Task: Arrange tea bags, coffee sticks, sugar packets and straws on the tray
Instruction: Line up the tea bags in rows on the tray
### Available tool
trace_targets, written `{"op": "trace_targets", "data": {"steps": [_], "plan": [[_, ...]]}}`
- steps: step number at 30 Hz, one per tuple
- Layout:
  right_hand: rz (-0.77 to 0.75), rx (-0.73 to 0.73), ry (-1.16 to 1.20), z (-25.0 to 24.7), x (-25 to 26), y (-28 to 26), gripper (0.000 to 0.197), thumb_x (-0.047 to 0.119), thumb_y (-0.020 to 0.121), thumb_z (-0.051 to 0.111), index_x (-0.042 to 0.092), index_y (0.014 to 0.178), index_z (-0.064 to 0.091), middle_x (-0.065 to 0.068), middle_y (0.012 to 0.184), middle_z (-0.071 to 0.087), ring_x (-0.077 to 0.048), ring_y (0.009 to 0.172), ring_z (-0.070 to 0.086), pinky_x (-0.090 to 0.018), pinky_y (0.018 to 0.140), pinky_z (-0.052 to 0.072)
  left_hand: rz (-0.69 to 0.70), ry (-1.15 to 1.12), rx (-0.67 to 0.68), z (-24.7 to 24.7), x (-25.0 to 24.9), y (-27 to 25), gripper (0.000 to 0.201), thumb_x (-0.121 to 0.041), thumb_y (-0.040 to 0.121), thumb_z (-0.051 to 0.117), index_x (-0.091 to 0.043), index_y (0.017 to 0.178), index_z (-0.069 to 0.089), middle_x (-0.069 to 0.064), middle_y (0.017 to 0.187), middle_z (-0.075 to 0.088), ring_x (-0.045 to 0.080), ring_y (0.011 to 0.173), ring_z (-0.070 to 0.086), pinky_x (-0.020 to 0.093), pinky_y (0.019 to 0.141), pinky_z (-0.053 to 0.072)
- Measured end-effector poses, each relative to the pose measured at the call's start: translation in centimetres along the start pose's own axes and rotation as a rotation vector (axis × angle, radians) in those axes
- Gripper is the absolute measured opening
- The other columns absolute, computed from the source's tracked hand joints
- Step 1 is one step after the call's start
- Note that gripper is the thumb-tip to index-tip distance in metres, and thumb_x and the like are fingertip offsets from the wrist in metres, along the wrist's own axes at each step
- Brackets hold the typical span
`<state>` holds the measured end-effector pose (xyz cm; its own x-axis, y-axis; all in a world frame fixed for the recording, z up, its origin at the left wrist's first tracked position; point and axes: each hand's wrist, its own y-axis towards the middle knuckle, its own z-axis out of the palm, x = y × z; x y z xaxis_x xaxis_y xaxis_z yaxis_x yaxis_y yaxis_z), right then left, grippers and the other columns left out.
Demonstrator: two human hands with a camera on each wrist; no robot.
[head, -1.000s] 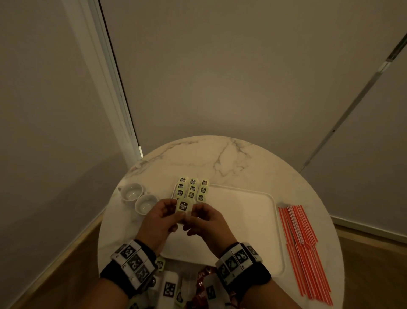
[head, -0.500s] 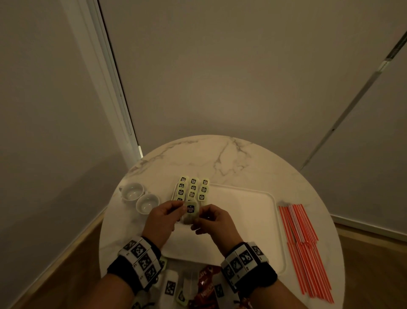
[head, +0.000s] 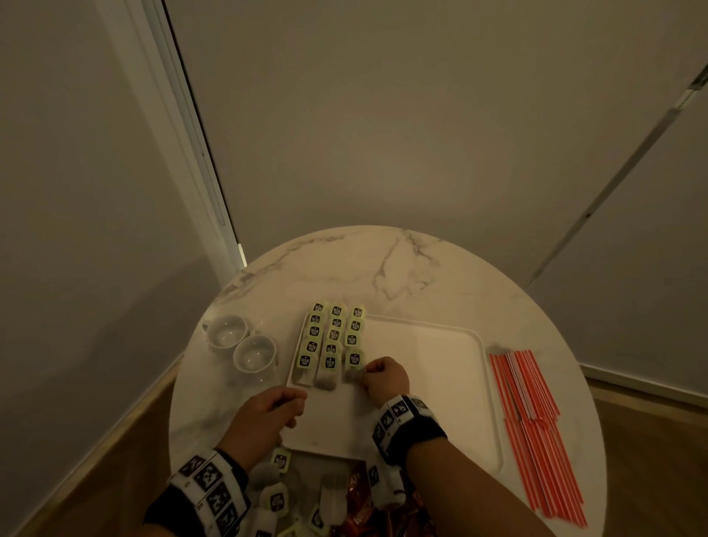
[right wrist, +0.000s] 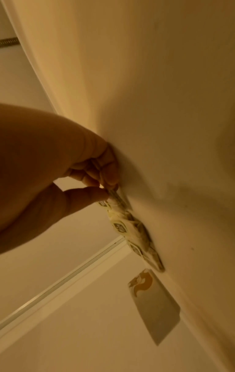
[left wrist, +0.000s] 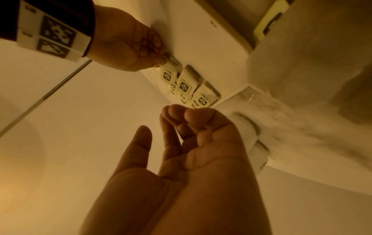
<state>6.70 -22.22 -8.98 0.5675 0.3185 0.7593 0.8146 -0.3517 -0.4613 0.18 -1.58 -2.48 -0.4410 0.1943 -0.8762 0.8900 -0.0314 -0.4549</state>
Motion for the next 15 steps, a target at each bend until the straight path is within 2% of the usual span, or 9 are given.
{"op": "trace_targets", "data": {"steps": [8,15], "plan": [[0.012,-0.004,-0.031,0.9,0.4,1.4,0.021,0.015,0.075,0.074,0.022,0.073,0.053,-0.006,0.089,0.067,-0.020,0.079,0.059,-0.026,0.066,0.045,-0.016,-0.014,-0.005,-0.3,-0.3,0.3,0.013,-0.007,0.090,0.058,-0.012,0.095,0.068,0.005,0.082,0.065,0.015,0.070,0.055,0.023,0.052,0.039],[0.009,-0.003,-0.096,0.8,0.3,1.7,0.013,0.013,0.080,0.068,0.018,0.081,0.056,-0.001,0.086,0.060,-0.017,0.081,0.054,-0.025,0.068,0.039,-0.032,0.012,0.007,-0.2,-0.2,0.3,0.013,-0.008,0.091,0.058,-0.014,0.096,0.068,0.005,0.083,0.065,0.015,0.070,0.056,0.022,0.052,0.039]]}}
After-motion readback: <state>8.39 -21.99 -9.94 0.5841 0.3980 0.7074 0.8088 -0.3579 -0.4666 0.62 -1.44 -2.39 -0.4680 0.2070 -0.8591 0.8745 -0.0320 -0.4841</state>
